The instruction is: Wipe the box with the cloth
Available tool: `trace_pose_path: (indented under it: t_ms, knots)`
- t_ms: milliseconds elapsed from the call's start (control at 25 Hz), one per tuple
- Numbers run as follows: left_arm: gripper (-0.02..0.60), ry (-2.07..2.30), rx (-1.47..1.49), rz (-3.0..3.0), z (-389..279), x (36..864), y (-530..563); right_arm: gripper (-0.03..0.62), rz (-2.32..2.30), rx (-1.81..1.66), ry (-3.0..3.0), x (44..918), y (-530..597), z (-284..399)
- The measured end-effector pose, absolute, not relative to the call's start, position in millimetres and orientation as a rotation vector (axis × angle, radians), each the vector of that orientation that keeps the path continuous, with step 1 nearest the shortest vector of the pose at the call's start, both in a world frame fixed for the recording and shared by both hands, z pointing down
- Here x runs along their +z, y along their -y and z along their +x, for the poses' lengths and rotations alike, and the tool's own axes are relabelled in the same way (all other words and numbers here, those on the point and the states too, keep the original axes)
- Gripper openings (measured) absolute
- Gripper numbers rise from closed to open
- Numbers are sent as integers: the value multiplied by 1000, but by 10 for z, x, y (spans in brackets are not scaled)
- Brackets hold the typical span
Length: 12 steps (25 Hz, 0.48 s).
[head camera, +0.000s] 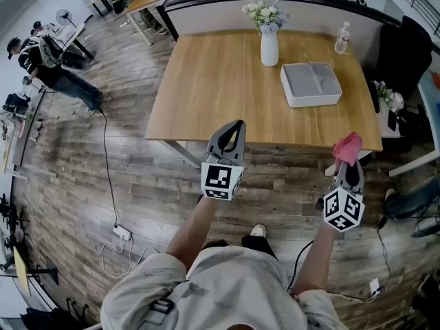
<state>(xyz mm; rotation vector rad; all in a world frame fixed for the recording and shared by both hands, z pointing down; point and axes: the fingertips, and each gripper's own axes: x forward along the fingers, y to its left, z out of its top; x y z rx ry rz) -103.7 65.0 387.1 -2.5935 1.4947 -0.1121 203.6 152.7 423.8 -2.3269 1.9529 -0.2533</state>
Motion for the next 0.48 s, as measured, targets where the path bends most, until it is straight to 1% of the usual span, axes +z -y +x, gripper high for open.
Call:
trace_pose_path:
  t_ms: [480]
  knots:
    - [9, -1421, -24, -2584, -470, 3652, -351, 63, -2341, -156, -1891, 4009, -1382, 2568]
